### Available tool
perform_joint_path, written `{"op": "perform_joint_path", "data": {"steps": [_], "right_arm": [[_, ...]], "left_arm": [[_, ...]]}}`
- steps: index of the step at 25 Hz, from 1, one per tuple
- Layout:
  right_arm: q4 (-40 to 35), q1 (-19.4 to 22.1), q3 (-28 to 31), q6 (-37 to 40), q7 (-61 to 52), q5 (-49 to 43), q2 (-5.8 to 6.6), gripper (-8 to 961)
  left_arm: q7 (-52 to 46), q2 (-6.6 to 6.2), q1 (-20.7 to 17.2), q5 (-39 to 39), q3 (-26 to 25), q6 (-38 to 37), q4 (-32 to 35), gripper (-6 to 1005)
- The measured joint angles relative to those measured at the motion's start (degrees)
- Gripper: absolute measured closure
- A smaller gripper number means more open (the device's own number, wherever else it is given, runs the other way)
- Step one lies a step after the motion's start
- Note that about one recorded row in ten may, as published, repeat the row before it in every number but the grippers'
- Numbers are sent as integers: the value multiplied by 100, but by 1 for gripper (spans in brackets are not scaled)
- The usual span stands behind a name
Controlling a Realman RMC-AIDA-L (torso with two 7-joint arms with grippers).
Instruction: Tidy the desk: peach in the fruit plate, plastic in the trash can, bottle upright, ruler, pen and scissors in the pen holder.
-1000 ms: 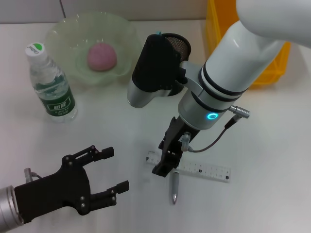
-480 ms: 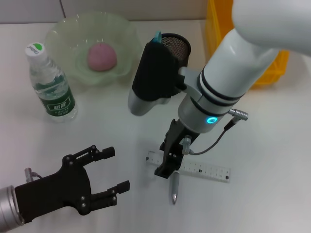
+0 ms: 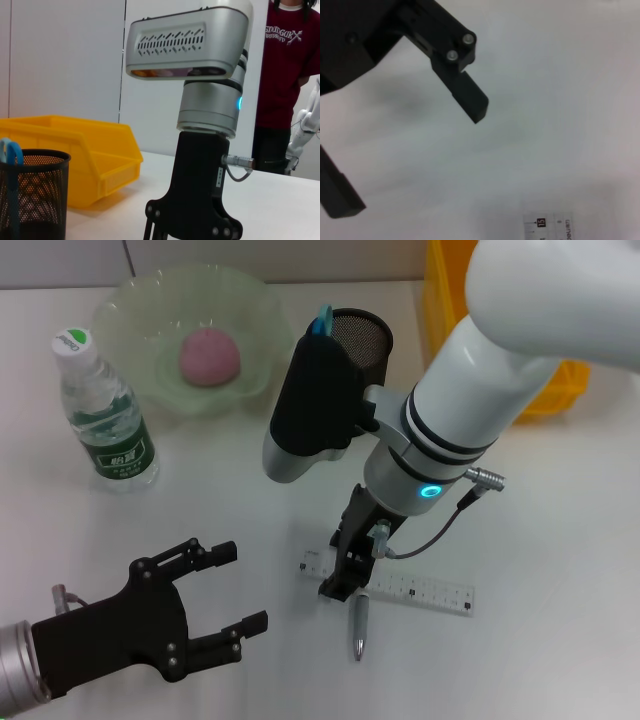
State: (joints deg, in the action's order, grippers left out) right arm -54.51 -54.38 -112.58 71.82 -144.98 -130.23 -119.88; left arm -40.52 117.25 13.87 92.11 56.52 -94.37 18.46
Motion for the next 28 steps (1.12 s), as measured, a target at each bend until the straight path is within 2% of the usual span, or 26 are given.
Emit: {"op": "perform_joint_path", "data": {"steps": [8,14,20,23,25,26,28], "right_arm": [[99,-63,-113,-68,-36,48,0,402],[98,-80,-109,-80,-148,54,0,533],[24,-81,-32,-85,-294,22,0,568],[-85,-37,201,-86,-318,1,7,564],[-193,46,534,-65,-318,-38,30,561],[-392,179,1014,-38,-316,-234,51,559],[-513,252,1247,-35,-312,-365,57,556]], "left_arm": [[0,0,8,0,0,13,0,197],[0,0,20,0,0,15,0,197],[0,0,26,0,-1,15,0,197],[0,0,27,0,-13,4,0,197],[0,0,28,0,-37,-26,0,197],[0,0,28,0,-39,-30,0,197],[-2,0,28,0,-47,-46,0,197]]}}
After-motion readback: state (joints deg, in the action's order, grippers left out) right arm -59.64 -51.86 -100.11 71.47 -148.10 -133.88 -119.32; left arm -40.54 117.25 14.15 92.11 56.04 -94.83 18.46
